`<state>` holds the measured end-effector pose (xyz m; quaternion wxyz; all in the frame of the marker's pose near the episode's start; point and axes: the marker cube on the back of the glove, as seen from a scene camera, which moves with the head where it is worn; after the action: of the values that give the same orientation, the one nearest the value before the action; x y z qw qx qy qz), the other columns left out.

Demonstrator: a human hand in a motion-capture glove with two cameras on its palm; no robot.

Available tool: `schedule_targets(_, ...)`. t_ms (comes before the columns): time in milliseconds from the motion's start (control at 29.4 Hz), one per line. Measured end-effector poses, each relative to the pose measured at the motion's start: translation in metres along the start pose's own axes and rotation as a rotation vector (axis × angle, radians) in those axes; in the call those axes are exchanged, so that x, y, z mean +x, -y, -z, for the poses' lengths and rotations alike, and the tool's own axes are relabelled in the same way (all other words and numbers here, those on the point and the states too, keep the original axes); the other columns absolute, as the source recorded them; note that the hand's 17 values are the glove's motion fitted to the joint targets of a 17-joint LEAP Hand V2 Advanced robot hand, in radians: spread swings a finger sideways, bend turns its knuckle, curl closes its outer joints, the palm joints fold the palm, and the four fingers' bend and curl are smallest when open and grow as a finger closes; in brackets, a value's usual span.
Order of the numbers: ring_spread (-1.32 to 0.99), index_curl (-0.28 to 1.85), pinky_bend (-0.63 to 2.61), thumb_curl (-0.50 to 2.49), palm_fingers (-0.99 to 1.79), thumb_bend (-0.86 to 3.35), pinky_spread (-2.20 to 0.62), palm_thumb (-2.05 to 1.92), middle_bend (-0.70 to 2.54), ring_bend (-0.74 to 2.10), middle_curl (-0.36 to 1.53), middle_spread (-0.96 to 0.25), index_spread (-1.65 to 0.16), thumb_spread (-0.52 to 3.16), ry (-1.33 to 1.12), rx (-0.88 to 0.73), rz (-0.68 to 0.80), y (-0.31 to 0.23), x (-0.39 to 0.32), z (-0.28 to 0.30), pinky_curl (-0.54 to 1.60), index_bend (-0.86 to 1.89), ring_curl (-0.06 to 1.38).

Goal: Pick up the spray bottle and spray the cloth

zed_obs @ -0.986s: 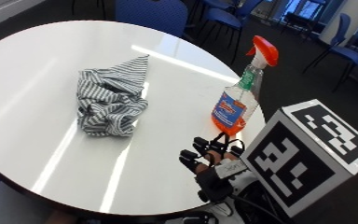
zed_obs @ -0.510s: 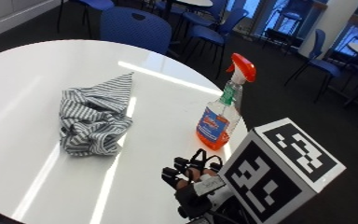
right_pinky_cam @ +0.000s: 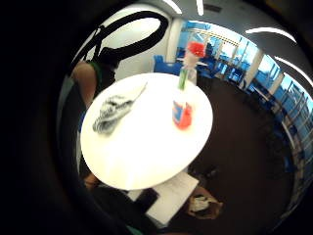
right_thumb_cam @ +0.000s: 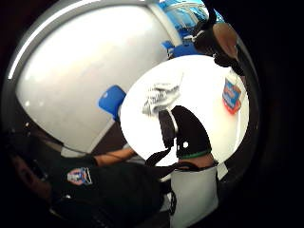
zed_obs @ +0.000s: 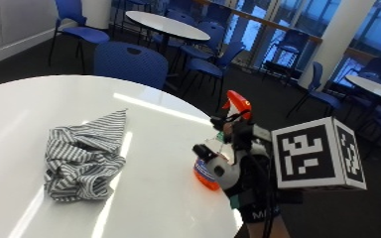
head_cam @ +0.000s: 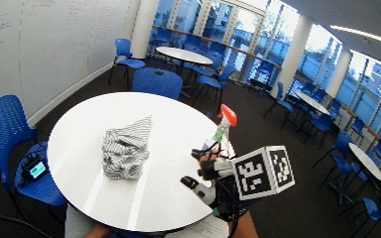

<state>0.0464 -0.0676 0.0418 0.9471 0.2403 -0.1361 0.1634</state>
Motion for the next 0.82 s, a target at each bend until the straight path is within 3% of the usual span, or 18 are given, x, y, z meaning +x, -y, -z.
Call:
schedule_targets(136,-0.13,0.25,0.22,0.31,0.88,0.15,0.07,0.64,0.33,0.48,0.34,-0.13,-0.38,1.14,0.094,0.138,-0.187,0.039,0.038,-0.004,0.29,0.12,0.31)
schedule_targets(306,-0.11,0.25,0.27,0.33,0.65,0.13,0.07,0.68,0.26,0.45,0.35,-0.11,-0.38,1.10,0.226,0.169,-0.366,0.070,0.083,-0.023,0.33,0.08,0.34)
schedule_targets(578,-0.12,0.22,0.22,0.37,0.70,0.10,0.07,0.77,0.28,0.49,0.36,-0.13,-0.36,1.03,0.558,0.050,-0.602,0.095,0.130,-0.073,0.31,0.11,0.34)
schedule_targets(816,-0.17,0.25,0.14,0.41,0.87,0.08,0.05,0.87,0.38,0.50,0.40,-0.21,-0.34,0.94,0.708,-0.067,-0.670,0.123,0.135,-0.100,0.28,0.16,0.34)
